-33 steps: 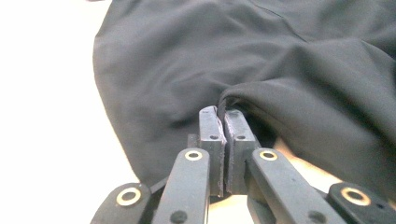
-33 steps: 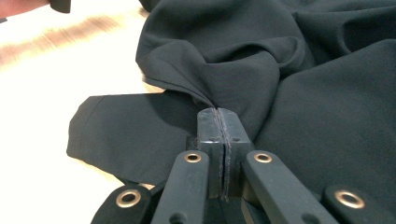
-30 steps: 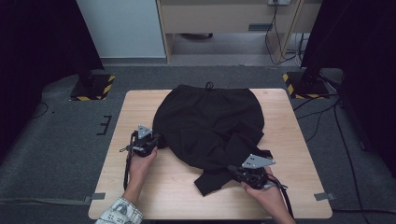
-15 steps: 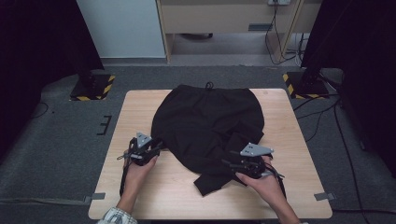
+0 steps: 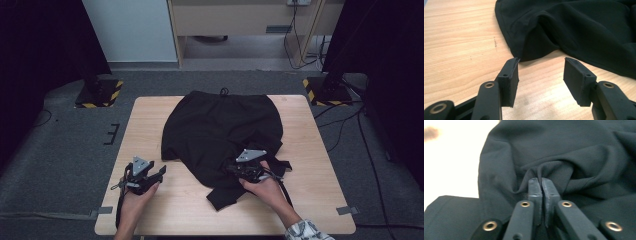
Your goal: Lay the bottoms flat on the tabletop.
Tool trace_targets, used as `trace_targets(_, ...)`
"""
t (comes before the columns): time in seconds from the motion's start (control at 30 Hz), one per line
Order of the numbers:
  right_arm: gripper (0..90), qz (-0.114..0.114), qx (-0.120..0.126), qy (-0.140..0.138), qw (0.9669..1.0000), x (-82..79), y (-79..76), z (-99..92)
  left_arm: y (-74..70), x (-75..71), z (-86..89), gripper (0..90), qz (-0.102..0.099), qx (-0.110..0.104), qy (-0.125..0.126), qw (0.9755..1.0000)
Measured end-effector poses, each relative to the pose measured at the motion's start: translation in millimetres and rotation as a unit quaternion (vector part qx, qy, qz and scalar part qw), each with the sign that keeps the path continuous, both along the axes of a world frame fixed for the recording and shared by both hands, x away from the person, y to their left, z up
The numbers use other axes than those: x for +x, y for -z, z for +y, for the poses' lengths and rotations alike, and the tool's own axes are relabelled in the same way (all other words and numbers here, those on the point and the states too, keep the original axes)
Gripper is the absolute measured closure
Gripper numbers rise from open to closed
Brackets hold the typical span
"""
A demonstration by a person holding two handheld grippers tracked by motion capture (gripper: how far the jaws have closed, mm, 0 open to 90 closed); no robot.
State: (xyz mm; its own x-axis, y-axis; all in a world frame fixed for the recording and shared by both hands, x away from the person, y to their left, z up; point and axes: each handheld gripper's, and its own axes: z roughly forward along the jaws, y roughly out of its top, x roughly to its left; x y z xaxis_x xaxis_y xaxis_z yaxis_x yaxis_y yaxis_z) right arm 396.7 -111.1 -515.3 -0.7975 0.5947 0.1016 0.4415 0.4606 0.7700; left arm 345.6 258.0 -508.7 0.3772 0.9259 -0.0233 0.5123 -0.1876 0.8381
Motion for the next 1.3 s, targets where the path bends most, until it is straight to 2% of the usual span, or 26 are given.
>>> trace_targets(0.17,88.4,0.018,0.020,-0.030,0.9992,-14.7,1.4,22.1,1.1,1.5,-11.4,44.6,0.003,0.005,0.021,0.9998)
trace_targets(0.2,87.3,0.027,0.031,-0.042,0.9983,-19.8,2.3,30.2,1.8,1.8,-14.7,44.2,0.004,0.008,0.027,0.9996)
trace_targets(0.27,80.6,0.032,0.033,-0.063,0.9970,-27.8,2.3,43.2,2.8,2.1,-21.0,43.2,0.008,0.015,0.039,0.9991)
trace_targets(0.3,77.8,0.028,0.030,-0.069,0.9968,-30.6,1.5,47.8,3.4,2.2,-24.3,42.8,0.009,0.019,0.044,0.9988)
trace_targets(0.4,66.1,0.017,0.027,-0.068,0.9972,-34.2,-3.3,49.5,5.0,3.8,-31.9,42.0,0.010,0.027,0.054,0.9981)
trace_targets(0.47,59.1,0.010,0.028,-0.056,0.9980,-33.7,-7.6,43.2,6.6,6.2,-36.1,41.6,0.013,0.029,0.059,0.9977)
trace_targets(0.63,53.5,0.004,0.046,-0.022,0.9987,-29.1,-16.4,18.5,8.5,13.0,-39.6,41.6,0.016,0.038,0.058,0.9975)
trace_targets(0.7,54.4,0.001,0.053,0.000,0.9986,-27.1,-20.2,6.8,9.3,16.5,-40.5,41.9,0.017,0.038,0.051,0.9978)
trace_targets(0.77,55.7,-0.002,0.056,0.007,0.9984,-25.8,-21.3,1.6,9.4,18.0,-40.3,42.3,0.019,0.040,0.051,0.9977)
trace_targets(0.8,60.3,-0.009,0.055,0.031,0.9979,-21.6,-22.0,-8.6,10.4,20.0,-41.3,42.4,0.020,0.034,0.049,0.9980)
trace_targets(0.9,61.0,-0.005,0.053,0.051,0.9973,-12.5,-17.8,-11.0,12.5,21.1,-44.4,42.3,0.024,0.042,0.054,0.9974)
trace_targets(1.0,56.5,-0.004,0.040,0.055,0.9977,-1.5,-10.3,-5.1,11.6,19.3,-45.7,42.0,0.020,0.040,0.055,0.9975)
trace_targets(1.07,56.1,-0.003,0.036,0.054,0.9979,3.7,-6.3,-0.7,10.6,18.5,-45.6,41.9,0.019,0.032,0.054,0.9979)
trace_targets(1.13,56.9,-0.002,0.032,0.042,0.9986,6.7,-4.2,4.5,9.2,18.0,-46.0,40.7,0.013,0.014,0.058,0.9982)
trace_targets(1.23,54.1,-0.002,0.024,0.030,0.9993,10.0,-1.7,11.8,8.2,17.1,-48.7,40.7,0.009,0.015,0.060,0.9980)
trace_targets(1.3,63.4,0.002,0.023,0.026,0.9994,11.2,0.7,15.4,8.4,17.0,-49.3,40.7,0.010,0.020,0.059,0.9980)
